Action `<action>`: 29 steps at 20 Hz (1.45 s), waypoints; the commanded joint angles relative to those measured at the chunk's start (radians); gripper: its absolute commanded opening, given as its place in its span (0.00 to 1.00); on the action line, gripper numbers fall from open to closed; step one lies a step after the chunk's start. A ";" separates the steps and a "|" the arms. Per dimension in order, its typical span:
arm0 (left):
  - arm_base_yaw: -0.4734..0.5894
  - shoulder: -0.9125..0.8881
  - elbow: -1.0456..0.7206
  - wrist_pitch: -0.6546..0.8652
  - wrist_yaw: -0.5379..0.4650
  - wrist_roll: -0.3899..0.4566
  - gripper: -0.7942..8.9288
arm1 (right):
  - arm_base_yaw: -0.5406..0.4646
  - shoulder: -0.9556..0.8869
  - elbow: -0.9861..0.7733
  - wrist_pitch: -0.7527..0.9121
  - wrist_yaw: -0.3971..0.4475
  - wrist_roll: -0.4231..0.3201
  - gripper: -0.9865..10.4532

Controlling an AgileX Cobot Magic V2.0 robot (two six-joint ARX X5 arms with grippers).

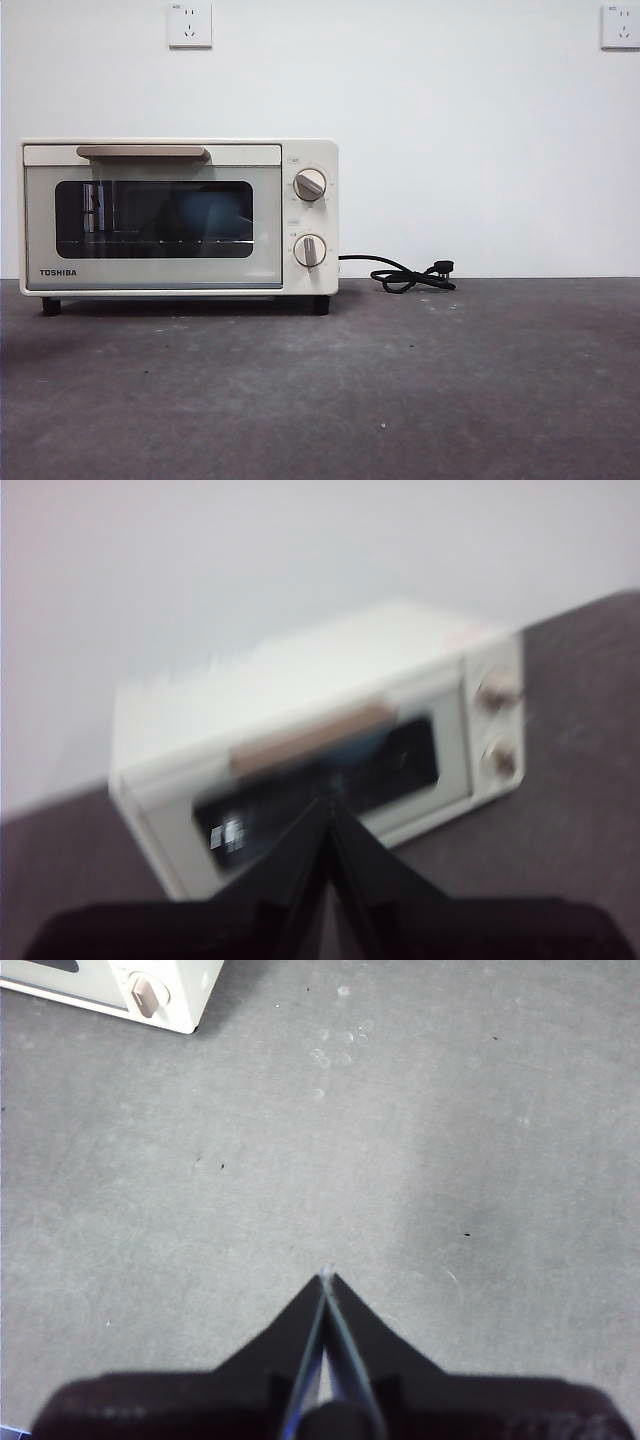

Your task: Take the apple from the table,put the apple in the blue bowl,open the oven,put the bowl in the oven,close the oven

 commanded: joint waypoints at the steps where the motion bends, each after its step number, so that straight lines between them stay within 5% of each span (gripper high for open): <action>1: -0.003 -0.079 -0.168 0.051 -0.095 -0.072 0.08 | 0.000 0.002 -0.007 0.004 0.002 0.012 0.09; 4: -0.015 -0.190 -0.321 0.101 -0.165 -0.127 0.08 | 0.000 0.002 -0.007 0.004 0.002 0.012 0.09; 12: -0.026 -0.473 -0.522 0.085 -0.167 -0.145 0.08 | 0.000 0.002 -0.006 0.004 0.002 0.012 0.09; 19: -0.026 -0.474 -0.523 -0.019 -0.294 -0.146 0.08 | 0.000 0.002 -0.006 0.004 0.002 0.012 0.09; 29: -0.026 -0.462 -0.523 -0.013 -0.260 -0.157 0.08 | 0.000 0.002 -0.006 0.004 0.002 0.012 0.09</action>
